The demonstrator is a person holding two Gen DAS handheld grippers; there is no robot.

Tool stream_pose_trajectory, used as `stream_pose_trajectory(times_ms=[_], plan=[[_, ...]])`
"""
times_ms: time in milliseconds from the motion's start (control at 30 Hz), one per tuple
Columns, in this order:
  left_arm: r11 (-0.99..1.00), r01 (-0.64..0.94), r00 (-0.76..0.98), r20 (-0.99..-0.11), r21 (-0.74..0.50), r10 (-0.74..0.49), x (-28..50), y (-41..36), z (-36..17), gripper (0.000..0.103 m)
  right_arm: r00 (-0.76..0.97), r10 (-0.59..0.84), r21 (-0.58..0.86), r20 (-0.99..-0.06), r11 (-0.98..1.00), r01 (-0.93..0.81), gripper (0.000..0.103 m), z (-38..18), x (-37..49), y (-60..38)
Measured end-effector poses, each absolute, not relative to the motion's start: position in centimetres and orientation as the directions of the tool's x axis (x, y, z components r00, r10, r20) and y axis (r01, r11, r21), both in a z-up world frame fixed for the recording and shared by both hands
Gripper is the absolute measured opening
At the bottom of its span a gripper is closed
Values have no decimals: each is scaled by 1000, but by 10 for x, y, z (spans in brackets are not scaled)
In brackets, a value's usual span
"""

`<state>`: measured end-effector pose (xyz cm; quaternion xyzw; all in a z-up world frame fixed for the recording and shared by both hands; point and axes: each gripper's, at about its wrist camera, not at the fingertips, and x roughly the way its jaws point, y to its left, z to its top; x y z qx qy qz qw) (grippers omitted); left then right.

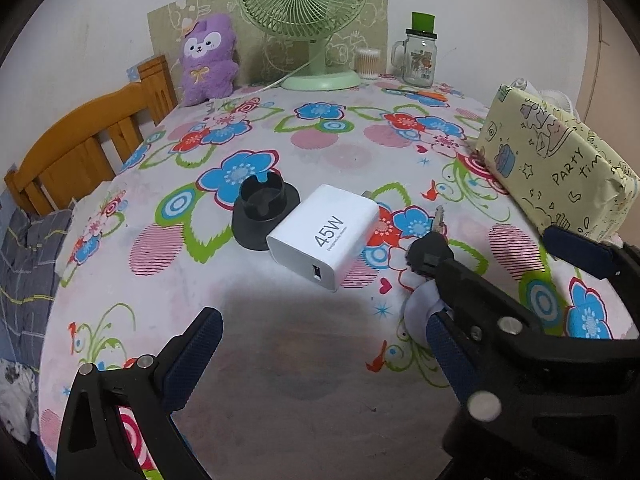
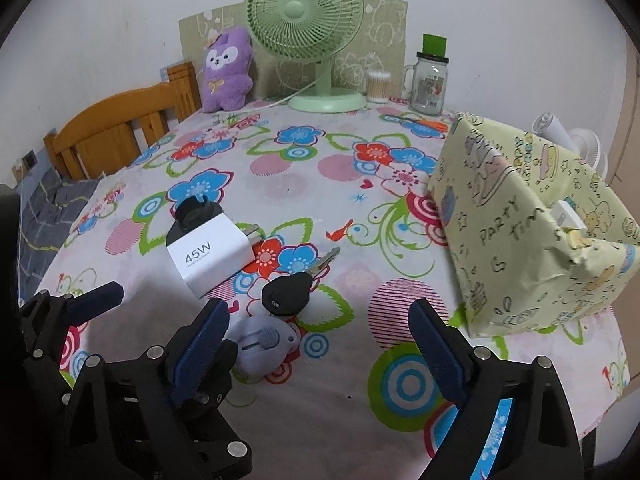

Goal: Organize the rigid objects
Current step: 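Grasp the black car key with the right gripper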

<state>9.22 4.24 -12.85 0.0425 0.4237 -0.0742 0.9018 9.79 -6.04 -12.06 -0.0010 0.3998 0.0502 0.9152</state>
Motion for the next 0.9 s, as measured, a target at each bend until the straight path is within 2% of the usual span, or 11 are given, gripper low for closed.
stream_pose_trajectory(times_ms=[400,500,533,800,867,900], plan=[[984,178,628,-768,-13,-123,94,45,-130,103,633,99,49,-768,994,-97,78,-135,120,-49],[985,173,628,-769,-17,-124,95,45,-131,103,616,90,43,-783,995,-90,71,-140,128,-49],[986,169,630,-767,-11,-117,95,45,-131,103,606,97,52,-790,994,-91,65,-142,130,-50],[983,180,634,-767,24,-98,96,43,-130,103,584,149,71,-798,986,-154,55,-142,134,-46],[981,189,632,-770,36,-93,94,38,-129,103,595,121,38,-795,988,-150,35,-143,134,-46],[981,187,634,-768,44,-87,94,36,-129,103,593,129,44,-795,987,-156,35,-143,135,-47]])
